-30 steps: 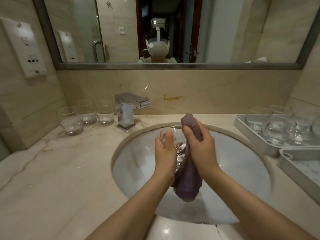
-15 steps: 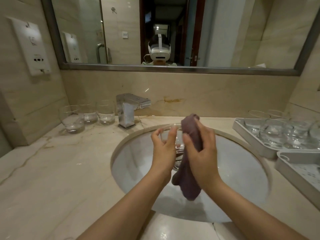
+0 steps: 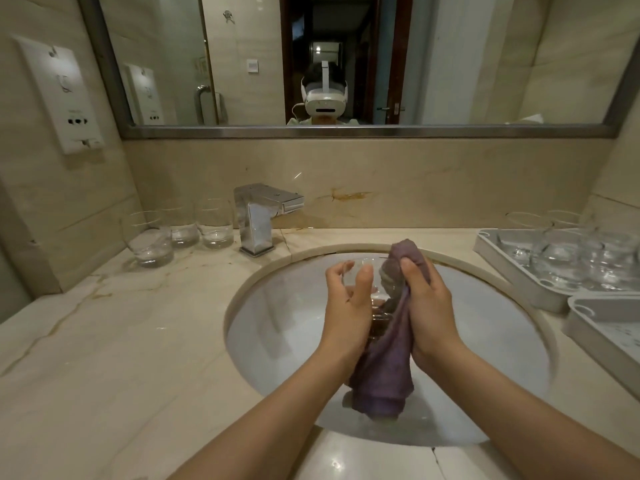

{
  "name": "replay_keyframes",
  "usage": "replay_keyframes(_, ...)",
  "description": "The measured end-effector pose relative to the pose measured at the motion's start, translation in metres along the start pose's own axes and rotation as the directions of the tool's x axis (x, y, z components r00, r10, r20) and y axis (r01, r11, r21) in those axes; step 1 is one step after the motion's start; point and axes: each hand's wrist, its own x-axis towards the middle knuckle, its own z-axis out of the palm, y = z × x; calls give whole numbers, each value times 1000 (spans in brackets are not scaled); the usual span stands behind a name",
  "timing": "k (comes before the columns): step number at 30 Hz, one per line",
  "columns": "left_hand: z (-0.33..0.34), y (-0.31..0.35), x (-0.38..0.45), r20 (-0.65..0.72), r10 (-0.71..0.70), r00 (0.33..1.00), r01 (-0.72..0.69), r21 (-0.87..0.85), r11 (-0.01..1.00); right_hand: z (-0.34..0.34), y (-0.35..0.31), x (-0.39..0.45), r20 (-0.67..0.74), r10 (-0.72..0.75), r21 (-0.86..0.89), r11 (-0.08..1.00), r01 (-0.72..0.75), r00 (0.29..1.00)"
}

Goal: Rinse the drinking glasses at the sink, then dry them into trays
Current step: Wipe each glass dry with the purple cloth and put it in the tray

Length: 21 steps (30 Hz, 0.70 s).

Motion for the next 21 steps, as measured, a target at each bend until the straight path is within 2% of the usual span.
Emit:
replay_keyframes(4, -3, 6, -1, 73, -3, 997, -3, 86, 996, 1, -5, -2, -30, -36, -1, 999, 36, 999)
replay_keyframes(6, -5, 9, 0, 42, 20, 999, -24, 94, 995, 2, -6, -5, -16, -96, -43, 994, 95, 995)
replay_keyframes(8, -7, 9, 3, -19, 47, 999, -46, 29, 999, 4, -5, -9, 36, -223, -171, 959, 226, 974)
replay_keyframes(10, -6, 9, 5, -89, 30, 996, -36, -67, 997, 7, -1, -14, 114, -388, -333, 852, 404, 914)
replay_keyframes(12, -7, 8, 5, -158, 0, 987, -25, -156, 987, 13, 9, -18, 205, -536, -438, 698, 567, 819)
replay_keyframes(14, -8, 6, 7, -206, 7, 979, -43, -172, 984, 16, 19, -17, 247, -598, -459, 621, 636, 762)
replay_keyframes(15, -8, 6, 7, -217, 18, 976, -54, -163, 985, 18, 19, -16, 228, -594, -444, 642, 625, 771)
replay_keyframes(17, -6, 4, 6, -202, 51, 978, -79, -134, 988, 20, 12, -12, 136, -529, -391, 748, 536, 838)
replay_keyframes(19, -3, 2, 2, -165, 94, 982, -108, -79, 991, 16, 4, -8, 52, -364, -284, 887, 363, 930)
replay_keyframes(21, 0, 0, -1, -106, 121, 987, -125, -24, 992, 9, -3, -4, 13, -122, -81, 989, 123, 992)
